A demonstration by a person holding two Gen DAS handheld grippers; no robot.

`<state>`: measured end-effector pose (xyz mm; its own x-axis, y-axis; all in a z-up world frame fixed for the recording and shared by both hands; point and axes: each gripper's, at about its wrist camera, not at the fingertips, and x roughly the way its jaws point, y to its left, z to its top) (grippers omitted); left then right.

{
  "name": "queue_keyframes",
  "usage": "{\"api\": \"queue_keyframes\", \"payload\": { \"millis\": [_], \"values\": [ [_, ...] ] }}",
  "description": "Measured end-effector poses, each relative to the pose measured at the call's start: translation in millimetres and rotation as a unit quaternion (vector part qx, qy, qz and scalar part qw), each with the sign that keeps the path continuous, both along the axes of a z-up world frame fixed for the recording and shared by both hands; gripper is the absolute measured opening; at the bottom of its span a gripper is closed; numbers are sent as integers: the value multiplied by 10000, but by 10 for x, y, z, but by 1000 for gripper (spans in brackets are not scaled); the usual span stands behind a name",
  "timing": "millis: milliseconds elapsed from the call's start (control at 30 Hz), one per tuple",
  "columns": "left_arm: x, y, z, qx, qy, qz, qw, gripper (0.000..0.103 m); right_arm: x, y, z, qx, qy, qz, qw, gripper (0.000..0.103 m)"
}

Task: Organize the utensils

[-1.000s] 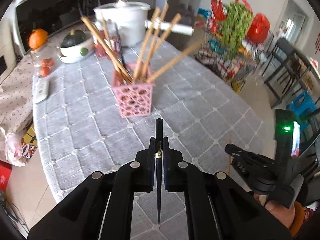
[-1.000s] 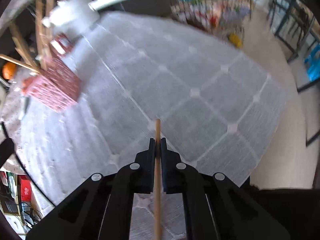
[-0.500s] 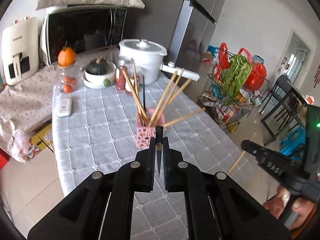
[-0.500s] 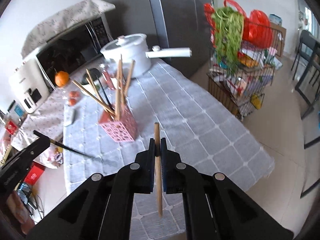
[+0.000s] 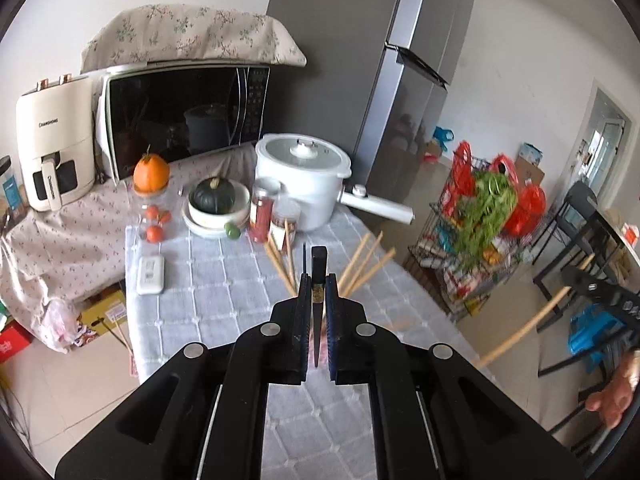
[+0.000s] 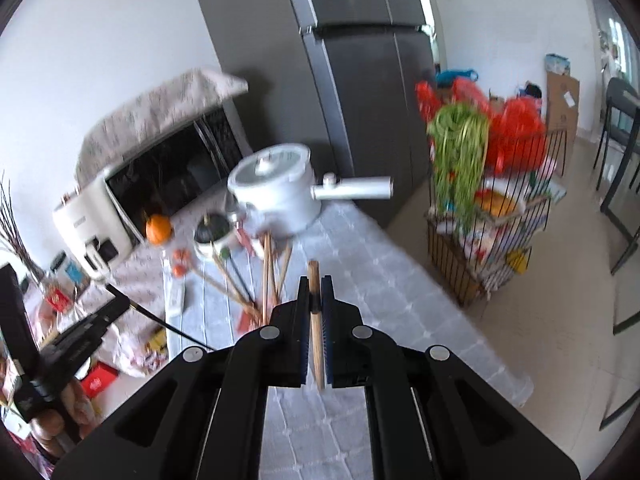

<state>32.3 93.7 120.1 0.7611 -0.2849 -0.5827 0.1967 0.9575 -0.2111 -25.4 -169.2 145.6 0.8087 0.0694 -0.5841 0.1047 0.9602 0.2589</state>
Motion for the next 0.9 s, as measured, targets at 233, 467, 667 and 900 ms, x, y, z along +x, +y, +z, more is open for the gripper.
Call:
{"api": "queue_keyframes", "payload": {
  "millis": [233,467,667,900],
  "values": [
    [412,-269,-9,160,-40,80,9998,6,201,-184,390,82,-357,-103,9993,6],
    [819,-411,-349,345,279,69,9990,14,474,-115,598,136,-522,-2,9985,6],
    [681,-106,-275,-101,125,445,9989,33,792,68,592,439,-359,218,9981,6],
    [467,308,-174,-605,-208,963,9933,45,1163,499,398,443,-50,445,9980,6]
  ]
}}
